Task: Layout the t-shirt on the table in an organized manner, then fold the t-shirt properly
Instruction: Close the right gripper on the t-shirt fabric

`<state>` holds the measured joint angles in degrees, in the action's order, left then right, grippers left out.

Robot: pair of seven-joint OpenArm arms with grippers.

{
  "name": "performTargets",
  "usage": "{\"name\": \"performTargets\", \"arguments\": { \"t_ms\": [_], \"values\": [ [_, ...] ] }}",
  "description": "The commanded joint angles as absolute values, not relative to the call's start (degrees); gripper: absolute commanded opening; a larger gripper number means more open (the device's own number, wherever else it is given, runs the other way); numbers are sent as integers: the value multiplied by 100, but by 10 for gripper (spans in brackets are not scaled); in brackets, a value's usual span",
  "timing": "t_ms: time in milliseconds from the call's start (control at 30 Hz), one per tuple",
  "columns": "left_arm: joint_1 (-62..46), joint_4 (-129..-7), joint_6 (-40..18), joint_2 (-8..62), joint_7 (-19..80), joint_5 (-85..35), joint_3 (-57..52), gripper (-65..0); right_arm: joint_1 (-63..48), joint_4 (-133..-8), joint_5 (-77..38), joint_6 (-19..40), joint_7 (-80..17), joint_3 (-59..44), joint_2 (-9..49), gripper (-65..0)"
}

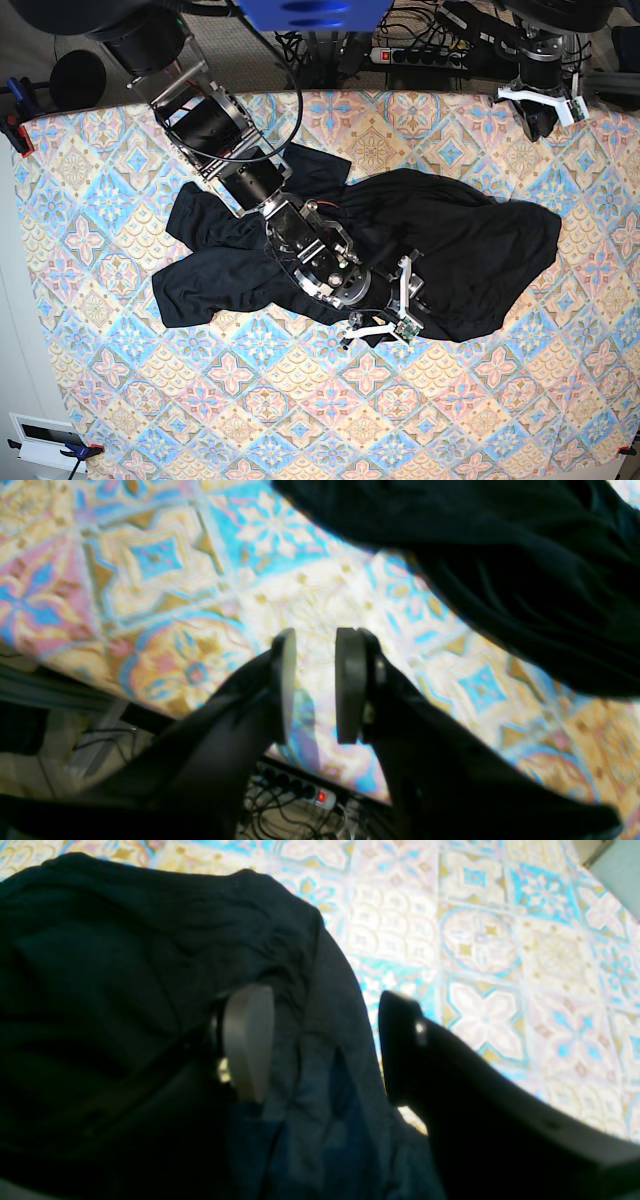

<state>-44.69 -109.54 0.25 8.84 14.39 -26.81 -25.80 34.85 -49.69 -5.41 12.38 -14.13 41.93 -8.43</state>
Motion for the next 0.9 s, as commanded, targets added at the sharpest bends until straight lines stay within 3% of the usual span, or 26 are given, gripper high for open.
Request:
{"name": "performTargets", "arguments": {
  "t_ms": [0, 167, 433, 867],
  "values": [
    [-4514, -11046, 40, 936, 1314, -2668, -2624, -512, 3679, -5007, -585, 1218, -1235, 4312, -900, -323],
    [-4514, -11046, 40, 927, 1314, -2668, -2624, -512, 3670, -4444, -593, 1209, -945, 4971, -900, -322],
    [-4514, -11046, 40, 778, 1314, -2668, -2633, -512, 3670, -3609, -593, 1200, -295, 5051, -900, -323],
    [-4505, -11046, 40, 760, 1314, -2668, -2624, -512, 3916, -3574, -602, 1200, -277, 5042, -900, -323]
  ]
}}
